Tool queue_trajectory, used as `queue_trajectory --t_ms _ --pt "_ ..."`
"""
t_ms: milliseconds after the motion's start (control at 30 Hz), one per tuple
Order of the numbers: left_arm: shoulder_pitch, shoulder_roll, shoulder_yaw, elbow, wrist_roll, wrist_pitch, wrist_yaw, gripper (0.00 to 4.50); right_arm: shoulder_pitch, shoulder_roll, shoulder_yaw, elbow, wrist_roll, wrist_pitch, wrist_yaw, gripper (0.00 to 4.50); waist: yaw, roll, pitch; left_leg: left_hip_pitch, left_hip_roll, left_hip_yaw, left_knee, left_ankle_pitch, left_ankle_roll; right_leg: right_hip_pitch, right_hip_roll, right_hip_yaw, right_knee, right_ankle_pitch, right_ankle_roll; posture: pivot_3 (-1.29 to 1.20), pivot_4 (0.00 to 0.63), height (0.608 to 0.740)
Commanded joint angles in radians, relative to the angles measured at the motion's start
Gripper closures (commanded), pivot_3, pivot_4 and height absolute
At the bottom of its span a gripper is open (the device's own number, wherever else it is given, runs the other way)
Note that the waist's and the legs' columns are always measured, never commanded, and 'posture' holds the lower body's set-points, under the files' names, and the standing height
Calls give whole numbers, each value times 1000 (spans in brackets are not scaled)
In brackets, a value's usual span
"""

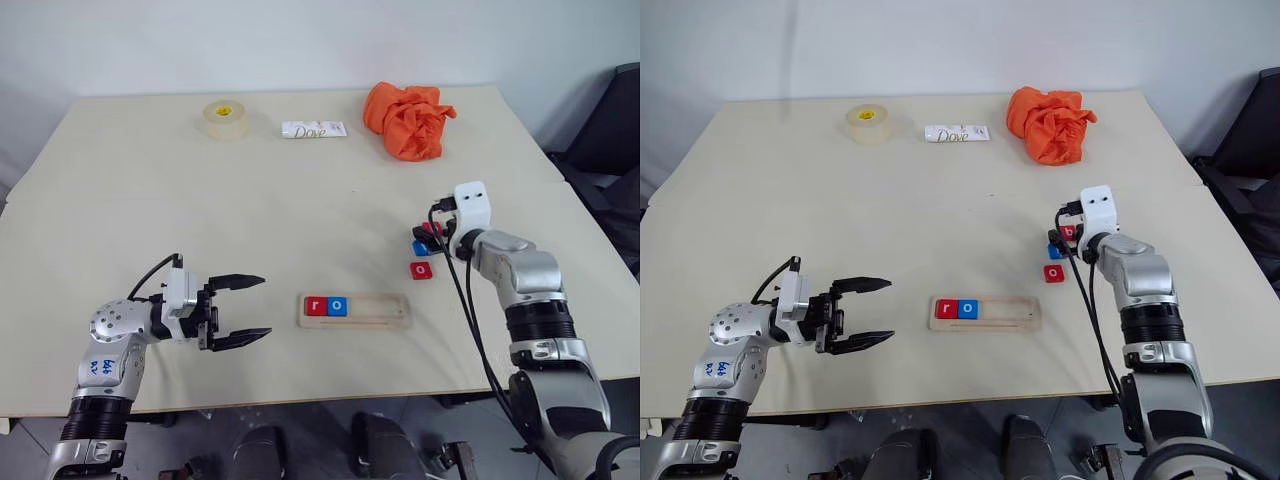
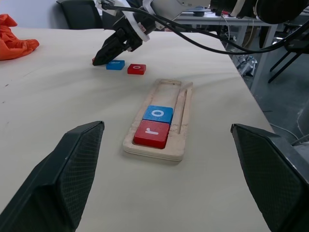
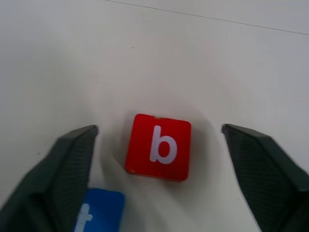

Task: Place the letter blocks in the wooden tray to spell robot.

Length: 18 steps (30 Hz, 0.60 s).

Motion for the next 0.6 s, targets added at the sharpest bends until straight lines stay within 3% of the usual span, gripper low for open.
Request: queue_trajectory --t_ms 33,167,200,433,600 --pt "-21 -2 12 16 -17 -26 -12 0 -24 10 6 37 -20 -23 2 1600 0 0 0 0 0 0 0 0 0 0 0 0 0 0 0 0 150 740" --pt "-66 8 7 80 -6 -39 -38 0 -52 31 3 86 -28 -66 -11 2957 0 0 0 0 0 0 0 0 0 0 0 0 0 0 0 0 150 740" --pt "-74 10 8 88 -6 -40 -42 0 -53 33 0 90 -28 -70 -12 3056 0 0 0 0 0 0 0 0 0 0 0 0 0 0 0 0 150 740" --pt "-123 14 9 130 -3 -51 -60 0 -53 28 -13 105 -30 -110 -11 3045 0 0 0 0 0 0 0 0 0 0 0 0 0 0 0 0 150 740" --pt "-132 10 7 137 1 -57 -61 0 -50 2 -45 -29 1 -84 3 3045 0 0 0 -1 0 0 0 0 0 -1 0 0 1 0 0 0 150 740"
